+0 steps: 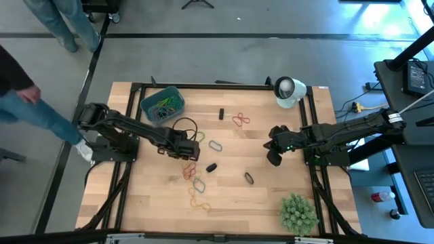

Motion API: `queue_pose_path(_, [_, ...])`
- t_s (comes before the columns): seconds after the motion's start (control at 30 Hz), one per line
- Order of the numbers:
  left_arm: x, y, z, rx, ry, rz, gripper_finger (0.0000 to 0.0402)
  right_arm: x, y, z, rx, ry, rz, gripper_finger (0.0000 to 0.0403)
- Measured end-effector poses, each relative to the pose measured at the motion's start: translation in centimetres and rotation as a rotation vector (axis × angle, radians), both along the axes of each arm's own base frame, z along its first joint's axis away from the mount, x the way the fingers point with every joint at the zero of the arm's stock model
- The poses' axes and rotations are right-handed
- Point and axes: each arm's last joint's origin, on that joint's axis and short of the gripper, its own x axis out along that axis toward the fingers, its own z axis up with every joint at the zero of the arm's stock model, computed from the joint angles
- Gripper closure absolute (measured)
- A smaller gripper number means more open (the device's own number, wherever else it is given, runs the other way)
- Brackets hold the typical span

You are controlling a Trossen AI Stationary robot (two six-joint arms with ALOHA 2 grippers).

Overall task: Pick and place rubber bands into bin
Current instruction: Put the top yellow rubber band into the bin

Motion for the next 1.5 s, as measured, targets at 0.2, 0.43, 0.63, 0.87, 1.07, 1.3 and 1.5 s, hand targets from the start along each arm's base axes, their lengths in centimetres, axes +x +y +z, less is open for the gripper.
queue_pose_path(0.2, [0.3, 0.4, -2.0, -0.01, 0.065, 0.016, 0.0239, 0.0, 0.0, 0.0, 0.002, -0.005, 0.0, 0.0387])
queue_pose_path(0.43, [1.5, 0.3, -4.3, -0.015, 0.082, 0.005, 0.0227, 0.0, 0.0, 0.0, 0.004, -0.007, -0.001, 0.0387])
queue_pose_path(0.63, [1.7, 0.2, -4.3, -0.024, 0.064, -0.007, 0.023, 0.0, 0.0, 0.0, 0.005, -0.007, 0.0, 0.0387])
queue_pose_path(0.87, [2.0, 0.1, -4.2, -0.037, 0.032, -0.015, 0.0231, 0.0, 0.0, 0.0, 0.005, -0.007, 0.0, 0.0387])
queue_pose_path(1.07, [2.0, 0.1, -4.1, -0.035, 0.029, -0.026, 0.0233, 0.6, -0.2, 0.6, -0.007, -0.083, -0.012, 0.0384])
queue_pose_path(1.3, [2.0, 0.1, -4.1, -0.035, 0.03, -0.026, 0.0233, 1.5, 0.2, 2.4, -0.005, -0.191, 0.099, 0.0372])
queue_pose_path(1.5, [2.0, 0.1, -4.1, -0.035, 0.03, -0.026, 0.0233, 1.9, 0.2, 3.9, -0.056, -0.232, 0.148, 0.0371])
